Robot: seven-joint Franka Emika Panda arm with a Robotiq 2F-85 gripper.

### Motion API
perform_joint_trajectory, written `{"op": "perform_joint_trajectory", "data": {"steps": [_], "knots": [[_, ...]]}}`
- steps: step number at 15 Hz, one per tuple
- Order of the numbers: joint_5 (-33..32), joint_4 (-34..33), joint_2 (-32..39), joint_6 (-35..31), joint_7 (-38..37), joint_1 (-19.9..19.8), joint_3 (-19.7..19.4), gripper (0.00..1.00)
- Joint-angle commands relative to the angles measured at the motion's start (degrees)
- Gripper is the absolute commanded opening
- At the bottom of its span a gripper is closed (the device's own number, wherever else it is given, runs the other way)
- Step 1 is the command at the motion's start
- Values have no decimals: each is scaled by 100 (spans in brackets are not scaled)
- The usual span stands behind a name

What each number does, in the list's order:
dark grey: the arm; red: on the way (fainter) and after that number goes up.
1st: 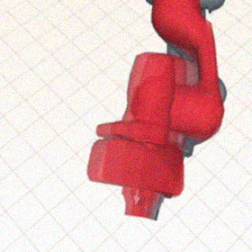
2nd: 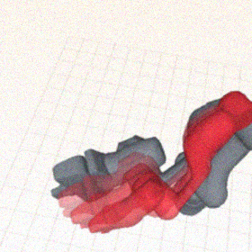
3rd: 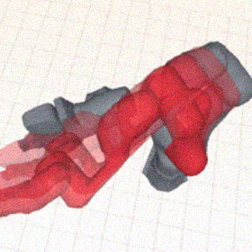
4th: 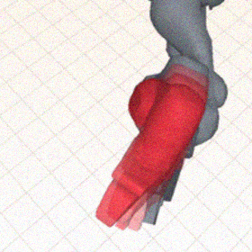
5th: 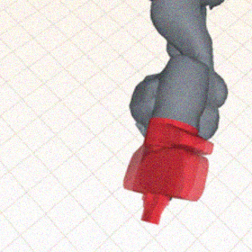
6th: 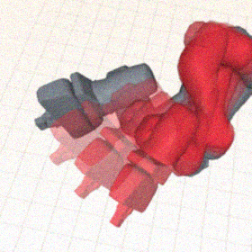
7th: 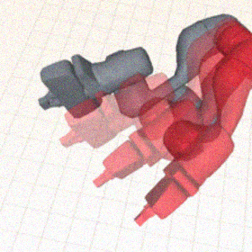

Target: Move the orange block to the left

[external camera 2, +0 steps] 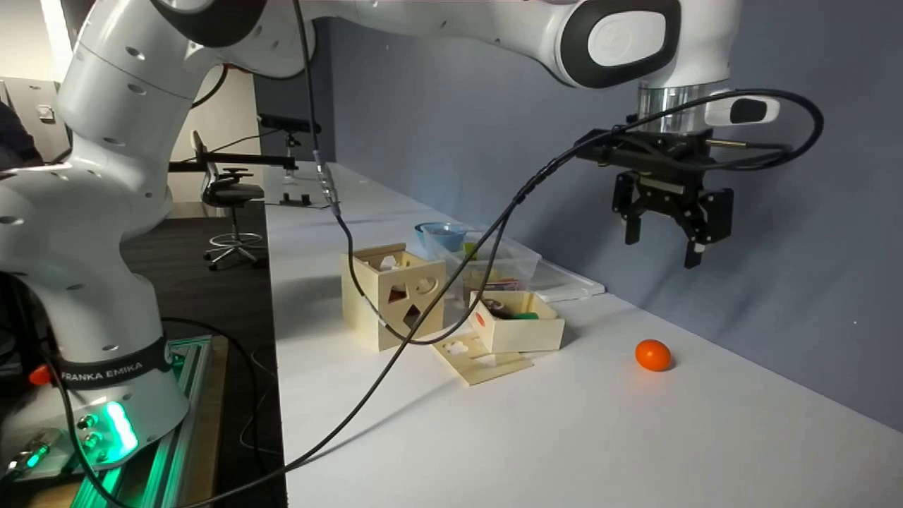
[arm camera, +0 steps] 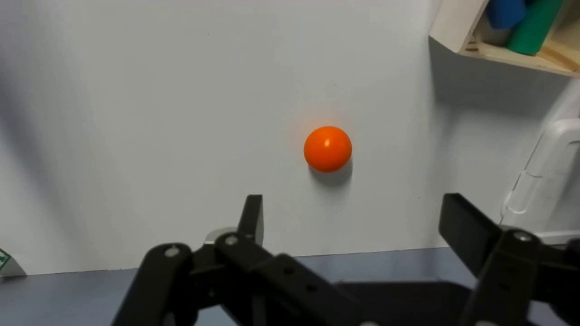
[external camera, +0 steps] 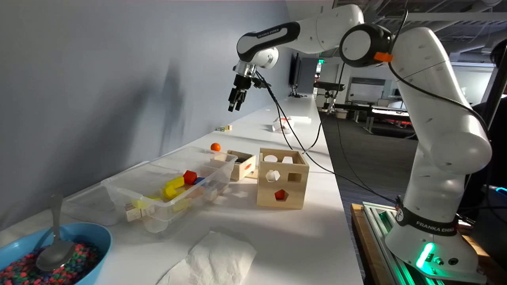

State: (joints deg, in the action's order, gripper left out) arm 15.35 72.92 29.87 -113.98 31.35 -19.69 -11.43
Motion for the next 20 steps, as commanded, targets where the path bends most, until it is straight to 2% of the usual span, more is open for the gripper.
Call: {"op": "perform_joint_trajectory", "data": {"steps": [1, 3, 4, 7, 13, 14, 20], "knots": [[0, -27, 2, 15, 0, -12, 1, 100], [-11, -165, 111, 60, -55, -16, -1, 100], [-161, -380, 314, -14, -253, -189, 241, 100], [-250, -716, 723, -86, -366, -211, 338, 100], [-702, -1904, 1823, 253, -717, -138, 504, 100], [-652, -2174, 2033, 386, -687, -9, 351, 100], [-863, -3423, 3064, 966, -971, 132, 234, 100]]}}
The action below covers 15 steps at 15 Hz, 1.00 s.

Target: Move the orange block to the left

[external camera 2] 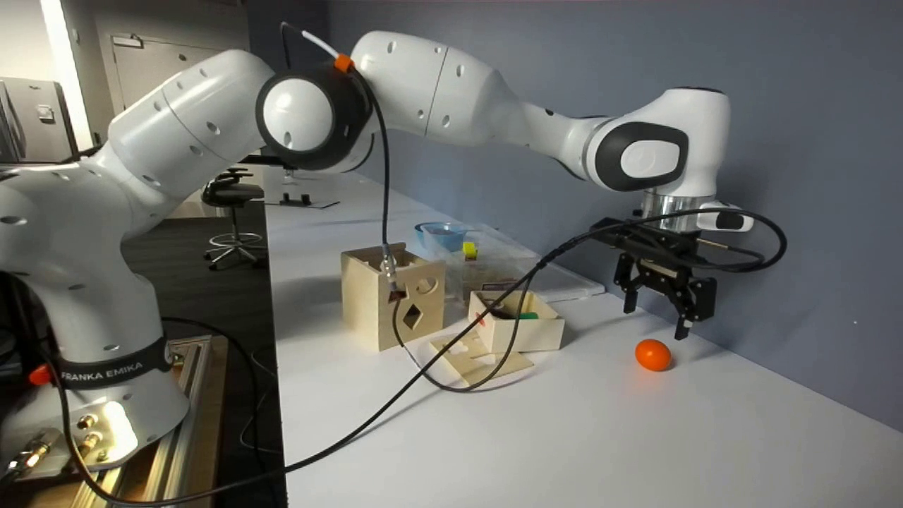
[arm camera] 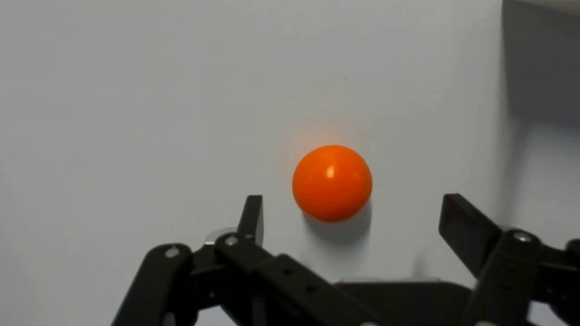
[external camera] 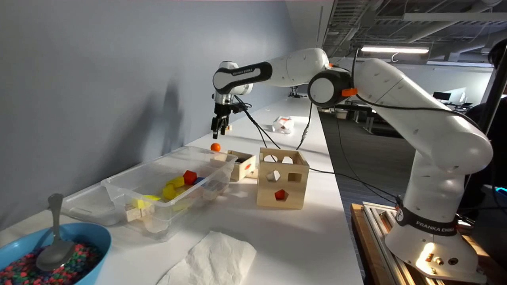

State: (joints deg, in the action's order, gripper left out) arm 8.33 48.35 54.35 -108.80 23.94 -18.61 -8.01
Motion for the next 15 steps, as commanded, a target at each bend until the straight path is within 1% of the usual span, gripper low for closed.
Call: {"op": "perform_joint_trajectory", "data": {"steps": [1, 2, 3, 8, 9, 10, 11, 14, 15], "knots": [[-179, -1116, 738, 536, -265, 30, -128, 100], [-197, -1216, 811, 622, -295, 31, -140, 100], [-422, -1228, 847, 615, -368, -60, 90, 100], [-752, -1755, 1216, 734, -363, -75, 112, 100], [-774, -1833, 1255, 824, -346, -77, 129, 100], [-728, -1887, 1251, 1036, -152, -106, 231, 100], [-587, -1368, 1011, 668, -239, -11, 43, 100], [-590, -1528, 1068, 851, -219, -20, 107, 100], [-606, -1563, 1103, 729, -302, -12, 77, 100]]}}
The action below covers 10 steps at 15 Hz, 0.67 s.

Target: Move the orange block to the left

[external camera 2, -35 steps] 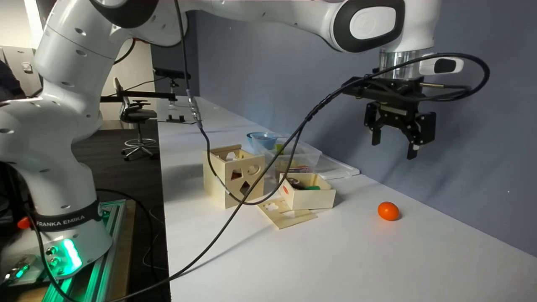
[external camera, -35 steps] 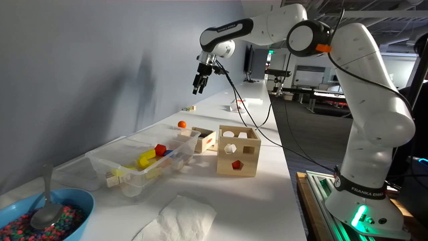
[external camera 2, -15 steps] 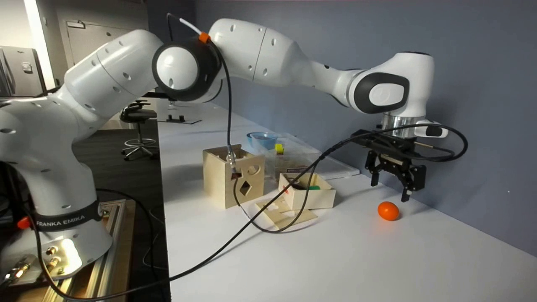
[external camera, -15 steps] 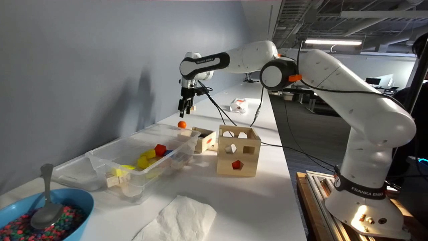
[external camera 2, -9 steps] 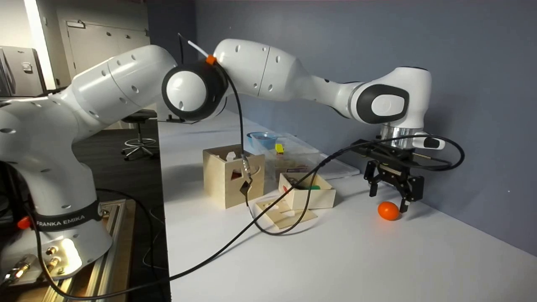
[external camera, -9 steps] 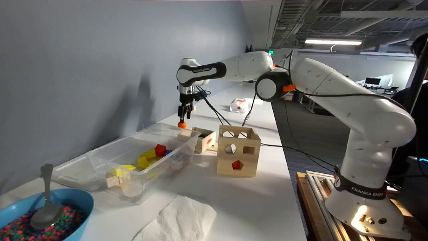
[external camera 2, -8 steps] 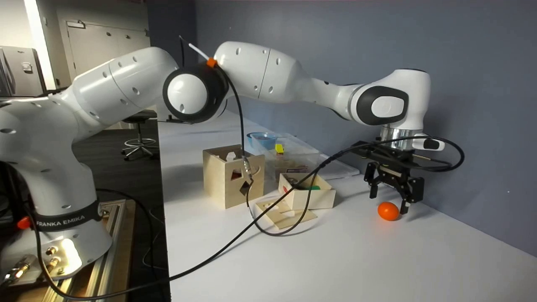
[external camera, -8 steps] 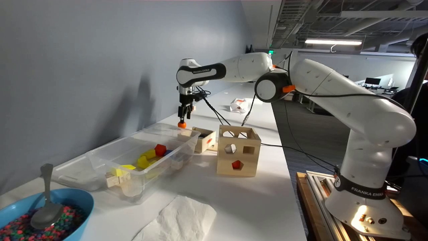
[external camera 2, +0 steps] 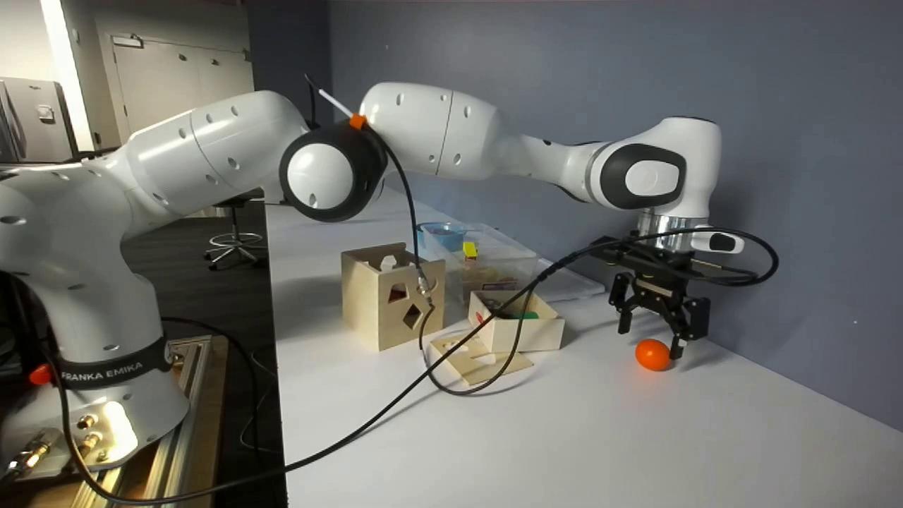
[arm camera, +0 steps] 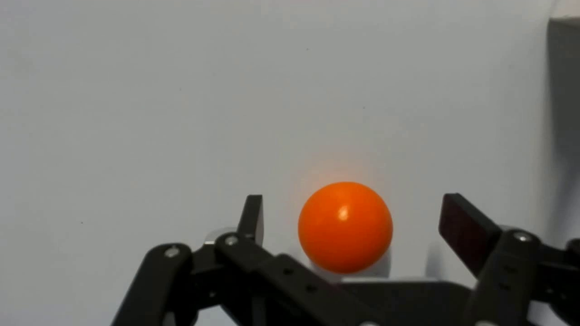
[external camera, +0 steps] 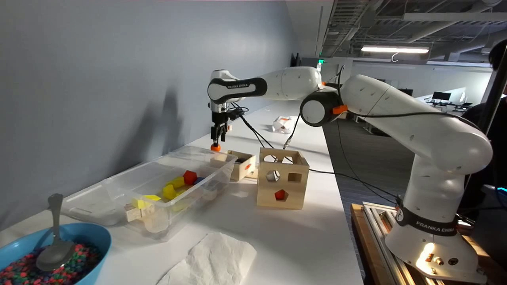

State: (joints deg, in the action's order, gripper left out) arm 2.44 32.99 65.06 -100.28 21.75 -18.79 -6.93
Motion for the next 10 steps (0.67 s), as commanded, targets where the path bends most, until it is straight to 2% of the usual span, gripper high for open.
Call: {"op": "perform_joint_trajectory", "data": {"steps": [1, 5, 10], "knots": [[-3, -48, 63, -247, -111, 9, -29, 100], [29, -74, 175, -752, -239, 2, -10, 100], [39, -20, 240, -822, -256, 18, 14, 100]]}}
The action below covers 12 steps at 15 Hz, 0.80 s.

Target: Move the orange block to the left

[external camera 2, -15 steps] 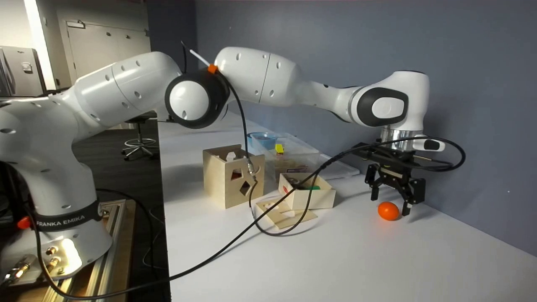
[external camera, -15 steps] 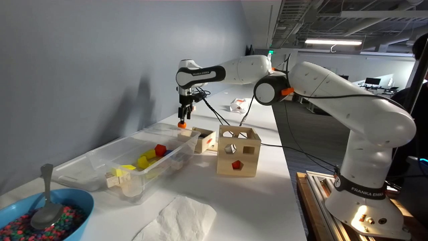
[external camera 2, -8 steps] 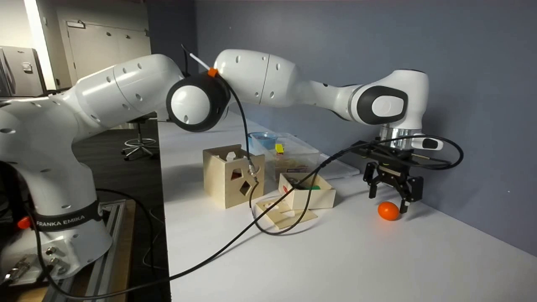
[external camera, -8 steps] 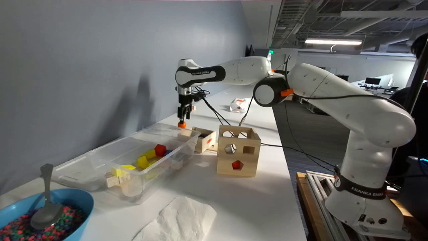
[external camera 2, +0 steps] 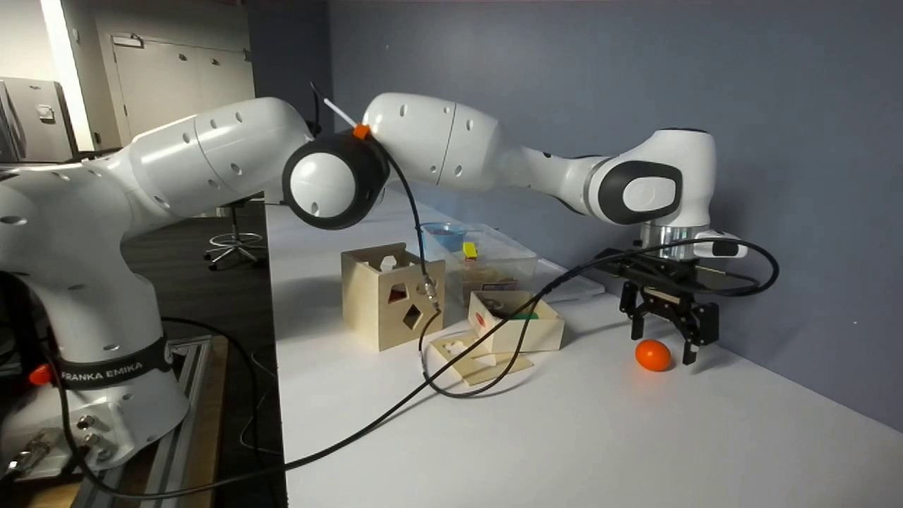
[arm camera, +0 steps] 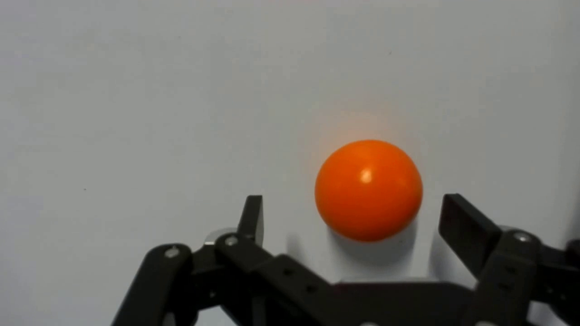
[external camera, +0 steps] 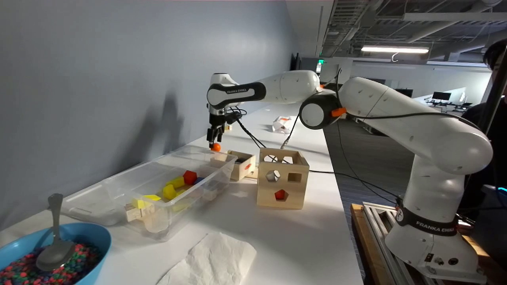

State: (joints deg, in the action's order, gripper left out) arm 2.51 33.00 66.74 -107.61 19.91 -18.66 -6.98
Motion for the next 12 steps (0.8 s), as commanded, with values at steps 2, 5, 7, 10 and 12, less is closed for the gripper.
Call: {"op": "perform_joint_trajectory", "data": {"steps": [2, 5, 7, 10, 12], "knots": [[41, -29, 106, -112, -78, 10, 27, 100], [55, -39, 127, -195, -108, 8, 34, 71], [65, -14, 91, -113, -136, 10, 44, 60], [62, 13, 51, 6, -150, 22, 49, 37], [126, 68, -98, 99, -37, 15, 136, 33]]}}
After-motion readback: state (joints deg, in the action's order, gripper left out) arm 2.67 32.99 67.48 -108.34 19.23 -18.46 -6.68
